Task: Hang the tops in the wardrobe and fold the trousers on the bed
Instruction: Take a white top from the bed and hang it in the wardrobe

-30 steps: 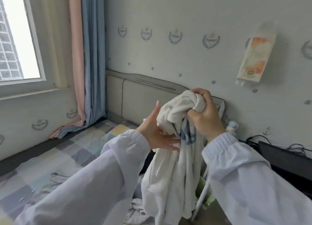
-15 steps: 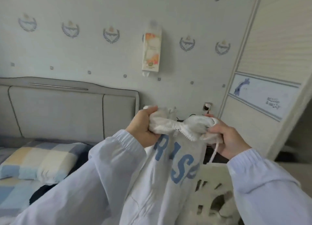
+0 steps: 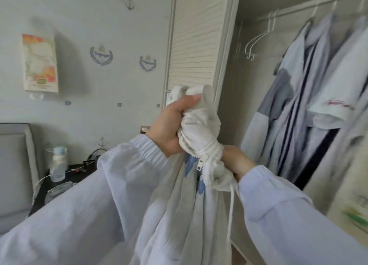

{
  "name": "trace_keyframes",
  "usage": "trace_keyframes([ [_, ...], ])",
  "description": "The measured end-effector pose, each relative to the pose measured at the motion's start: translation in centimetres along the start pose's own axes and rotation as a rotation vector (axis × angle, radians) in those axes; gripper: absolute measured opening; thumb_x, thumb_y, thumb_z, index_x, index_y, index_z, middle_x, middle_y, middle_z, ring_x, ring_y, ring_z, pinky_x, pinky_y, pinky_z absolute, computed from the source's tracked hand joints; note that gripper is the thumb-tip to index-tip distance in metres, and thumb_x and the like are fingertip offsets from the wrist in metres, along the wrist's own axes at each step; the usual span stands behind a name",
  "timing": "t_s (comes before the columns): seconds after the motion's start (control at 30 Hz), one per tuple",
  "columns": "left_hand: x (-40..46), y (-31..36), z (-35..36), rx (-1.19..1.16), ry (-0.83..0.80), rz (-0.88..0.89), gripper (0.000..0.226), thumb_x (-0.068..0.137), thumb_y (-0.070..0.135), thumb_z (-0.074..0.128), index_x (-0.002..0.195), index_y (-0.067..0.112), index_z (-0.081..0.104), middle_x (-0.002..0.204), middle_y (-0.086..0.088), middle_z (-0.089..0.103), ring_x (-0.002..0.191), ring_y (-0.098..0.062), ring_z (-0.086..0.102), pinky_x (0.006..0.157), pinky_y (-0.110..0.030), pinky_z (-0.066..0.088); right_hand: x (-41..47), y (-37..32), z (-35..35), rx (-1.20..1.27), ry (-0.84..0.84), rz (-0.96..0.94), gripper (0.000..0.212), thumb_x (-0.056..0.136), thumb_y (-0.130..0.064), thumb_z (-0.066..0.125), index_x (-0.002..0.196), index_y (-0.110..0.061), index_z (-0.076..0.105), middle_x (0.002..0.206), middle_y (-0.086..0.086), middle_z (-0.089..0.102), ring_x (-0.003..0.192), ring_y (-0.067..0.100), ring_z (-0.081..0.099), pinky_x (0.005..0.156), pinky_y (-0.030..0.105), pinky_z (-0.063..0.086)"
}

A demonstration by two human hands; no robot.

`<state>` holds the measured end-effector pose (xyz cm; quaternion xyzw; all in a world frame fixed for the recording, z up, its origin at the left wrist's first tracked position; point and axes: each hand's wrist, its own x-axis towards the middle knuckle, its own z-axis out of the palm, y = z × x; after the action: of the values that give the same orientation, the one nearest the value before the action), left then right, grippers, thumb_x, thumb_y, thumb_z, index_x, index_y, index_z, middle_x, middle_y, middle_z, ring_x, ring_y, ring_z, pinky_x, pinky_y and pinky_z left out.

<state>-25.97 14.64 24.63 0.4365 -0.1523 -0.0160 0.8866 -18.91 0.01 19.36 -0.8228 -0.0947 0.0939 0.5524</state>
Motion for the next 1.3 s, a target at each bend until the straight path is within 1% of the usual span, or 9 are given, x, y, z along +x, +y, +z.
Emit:
trace_keyframes([
  [0.1, 4.4, -1.3, -0.2, 0.239, 0.165, 0.062, 0.015, 0.087, 0.009, 0.058, 0.095, -0.003, 0.063, 0.086, -0.016, 0.068, 0.076, -0.023, 0.068, 0.067, -0.030, 0.059, 1.6, 1.7, -5.1, 0.300, 0.304, -0.151, 0.014, 0.085, -0.024, 0.059, 0.078, -0.015, 0.067, 0.079, 0.007, 0.068, 0.085, 0.025, 0.065, 0.081, 0.037, 0.052],
  [0.23, 11.5, -4.6, -2.4, 0.508, 0.376, 0.108, 0.023, 0.081, 0.011, 0.070, 0.102, 0.006, 0.063, 0.100, -0.016, 0.069, 0.091, -0.027, 0.066, 0.086, -0.040, 0.054, 4.4, 2.4, -9.5, 0.629, 0.408, -0.191, 0.012, 0.089, -0.020, 0.058, 0.092, -0.013, 0.067, 0.084, 0.005, 0.069, 0.077, 0.017, 0.065, 0.066, 0.026, 0.053],
  [0.37, 19.1, -8.2, -4.4, 0.434, 0.350, 0.005, 0.032, 0.083, 0.022, 0.068, 0.110, 0.009, 0.057, 0.102, -0.014, 0.065, 0.098, -0.029, 0.063, 0.088, -0.041, 0.052, 9.2, 3.0, -11.9, 0.621, 0.542, -0.147, 0.014, 0.089, -0.024, 0.058, 0.082, -0.014, 0.065, 0.079, 0.003, 0.067, 0.070, 0.013, 0.064, 0.055, 0.020, 0.049],
  [0.7, 39.6, -10.9, -4.1, 0.120, 0.128, -0.314, 0.051, 0.090, 0.039, 0.058, 0.128, 0.005, 0.051, 0.122, -0.019, 0.059, 0.113, -0.035, 0.056, 0.106, -0.048, 0.037, 23.1, 0.0, -19.4, 0.423, 0.743, -0.058, 0.012, 0.083, -0.022, 0.063, 0.090, -0.012, 0.063, 0.085, 0.009, 0.066, 0.080, 0.025, 0.063, 0.082, 0.036, 0.051],
  [0.87, 47.5, -10.2, -4.3, -0.073, 0.089, -0.235, 0.042, 0.093, 0.037, 0.053, 0.126, 0.010, 0.051, 0.119, -0.017, 0.060, 0.110, -0.032, 0.057, 0.106, -0.047, 0.038, 29.4, -3.0, -22.3, -0.044, 0.668, -0.113, 0.020, 0.086, -0.021, 0.059, 0.104, -0.015, 0.061, 0.105, 0.006, 0.065, 0.099, 0.024, 0.061, 0.092, 0.036, 0.049],
  [1.0, 52.2, -10.7, -6.2, -0.151, 0.095, -0.196, 0.046, 0.094, 0.040, 0.050, 0.129, 0.011, 0.051, 0.120, -0.018, 0.060, 0.110, -0.033, 0.057, 0.107, -0.048, 0.036, 34.5, -5.5, -24.5, -0.658, 0.496, 0.159, 0.038, 0.086, -0.033, 0.056, 0.114, -0.008, 0.059, 0.116, 0.007, 0.061, 0.101, 0.021, 0.059, 0.080, 0.025, 0.045],
  [1.1, 55.2, -10.7, -6.3, -0.114, 0.110, -0.152, 0.043, 0.096, 0.038, 0.045, 0.123, 0.005, 0.050, 0.112, -0.018, 0.060, 0.109, -0.034, 0.056, 0.106, -0.045, 0.035, 39.1, -9.2, -26.9, -0.963, 0.605, 0.153, 0.029, 0.086, -0.037, 0.052, 0.085, -0.008, 0.058, 0.105, 0.008, 0.064, 0.090, 0.023, 0.059, 0.075, 0.026, 0.044],
  [1.2, 58.3, -9.8, -5.9, 0.008, 0.105, -0.039, 0.024, 0.096, 0.030, 0.046, 0.096, 0.007, 0.053, 0.085, -0.013, 0.058, 0.076, -0.028, 0.058, 0.077, -0.042, 0.045, 44.7, -15.2, -29.7, -0.428, 0.717, -0.100, 0.023, 0.081, -0.024, 0.051, 0.066, -0.006, 0.053, 0.080, 0.014, 0.069, 0.081, 0.029, 0.068, 0.079, 0.037, 0.056],
  [1.3, 61.6, -8.7, -6.3, 0.051, 0.115, 0.034, 0.024, 0.095, 0.029, 0.049, 0.097, 0.006, 0.056, 0.085, -0.013, 0.059, 0.072, -0.027, 0.057, 0.064, -0.035, 0.046, 48.7, -21.2, -31.8, -0.115, 0.985, -0.427, 0.025, 0.081, -0.023, 0.047, 0.093, -0.005, 0.060, 0.099, 0.013, 0.067, 0.089, 0.033, 0.066, 0.080, 0.036, 0.054],
])
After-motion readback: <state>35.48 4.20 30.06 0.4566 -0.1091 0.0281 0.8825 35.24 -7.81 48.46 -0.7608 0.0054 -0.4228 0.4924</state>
